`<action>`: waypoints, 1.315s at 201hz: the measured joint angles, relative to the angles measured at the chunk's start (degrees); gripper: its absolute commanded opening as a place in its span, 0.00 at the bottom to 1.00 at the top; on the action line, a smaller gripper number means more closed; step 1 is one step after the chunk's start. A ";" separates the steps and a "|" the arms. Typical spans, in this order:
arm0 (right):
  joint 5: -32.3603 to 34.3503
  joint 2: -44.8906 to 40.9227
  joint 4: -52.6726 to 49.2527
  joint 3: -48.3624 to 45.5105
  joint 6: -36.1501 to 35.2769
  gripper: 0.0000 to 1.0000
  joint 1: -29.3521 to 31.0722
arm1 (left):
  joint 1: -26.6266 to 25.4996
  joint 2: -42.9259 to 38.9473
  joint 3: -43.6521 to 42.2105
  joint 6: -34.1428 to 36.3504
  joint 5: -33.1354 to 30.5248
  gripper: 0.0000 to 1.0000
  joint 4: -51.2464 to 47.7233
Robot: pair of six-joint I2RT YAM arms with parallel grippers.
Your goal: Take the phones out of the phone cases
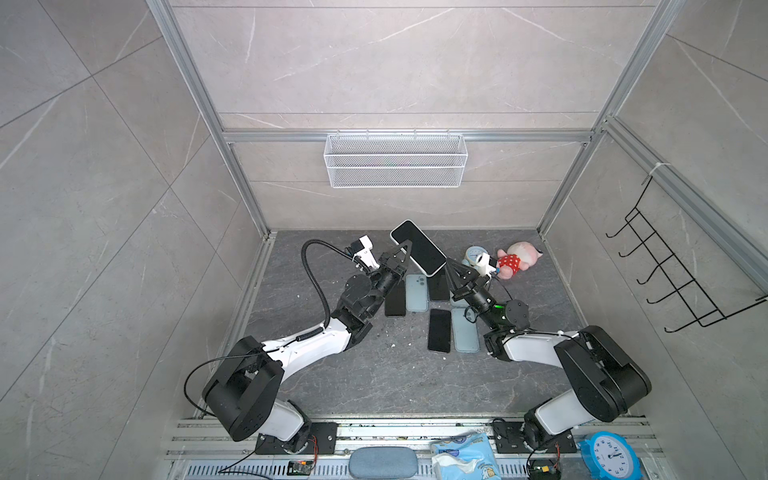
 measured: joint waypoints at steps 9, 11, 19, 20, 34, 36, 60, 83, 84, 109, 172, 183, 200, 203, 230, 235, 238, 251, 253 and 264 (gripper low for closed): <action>-0.11 -0.20 0.00 -0.04 0.26 0.13 -0.09 | -0.09 -0.02 0.00 0.02 0.00 0.00 0.02; -0.17 -0.20 0.00 -0.04 0.31 0.12 -0.11 | -0.09 -0.02 0.00 0.02 0.00 0.00 0.04; -0.26 -0.37 -0.02 -0.04 0.46 0.11 -0.20 | -0.15 -0.04 0.00 0.02 0.02 0.00 0.11; -0.28 -0.42 -0.02 -0.04 0.48 0.11 -0.20 | -0.15 -0.04 0.00 0.00 0.02 0.00 0.11; -0.57 -0.74 -0.02 -0.04 1.05 0.06 -0.37 | -0.20 -0.07 0.00 0.00 0.02 0.00 0.26; -0.61 -0.79 -0.04 -0.04 1.16 0.05 -0.37 | -0.20 -0.09 0.00 -0.02 0.04 0.00 0.28; -1.29 -1.42 -0.07 -0.04 2.27 0.00 -0.76 | -0.46 -0.24 0.00 -0.07 0.07 0.00 0.72; -1.73 -2.29 -0.11 -0.02 3.72 0.00 -1.07 | -0.72 -0.31 0.00 -0.22 0.11 0.00 1.33; -1.73 -2.32 -0.13 -0.02 3.74 0.00 -1.07 | -0.72 -0.31 0.00 -0.22 0.11 0.00 1.36; -1.92 -2.75 -0.42 0.52 5.38 0.00 -1.16 | -0.83 -0.39 0.00 -0.31 0.07 0.00 2.03; -0.13 -3.80 -5.09 6.25 11.85 0.00 -2.36 | -1.07 -0.37 1.46 -3.50 0.11 0.00 8.59; 0.79 -3.80 -6.21 7.06 12.92 0.00 -2.95 | -1.49 -0.37 2.62 -4.17 0.79 0.00 10.60; 1.38 -3.80 -7.50 8.02 14.25 0.00 -3.15 | -1.97 -0.28 4.35 -4.98 1.51 0.00 13.27; 1.38 -3.80 -7.69 8.22 14.56 0.00 -3.15 | -2.05 -0.24 4.59 -5.07 1.64 0.00 13.68; 1.33 -3.87 -8.41 9.09 15.26 0.07 -3.15 | -2.40 0.37 5.81 -5.49 2.38 0.00 15.45; 1.20 -4.00 -8.61 9.09 15.21 0.14 -3.15 | -2.43 0.42 5.81 -5.49 2.36 0.00 15.47; 1.11 -4.15 -8.79 9.05 15.17 0.19 -3.17 | -2.43 0.44 5.81 -5.49 2.34 0.00 15.47; 0.66 -5.31 -9.27 8.11 13.97 0.37 -3.23 | -2.43 0.50 5.81 -5.46 2.16 0.00 15.06; 0.70 -5.66 -9.33 7.80 13.64 0.39 -3.28 | -2.43 0.50 5.81 -5.49 2.12 0.00 14.95; 0.20 -7.69 -9.57 5.81 11.30 0.47 -3.34 | -2.43 0.46 5.81 -5.46 1.95 0.00 14.29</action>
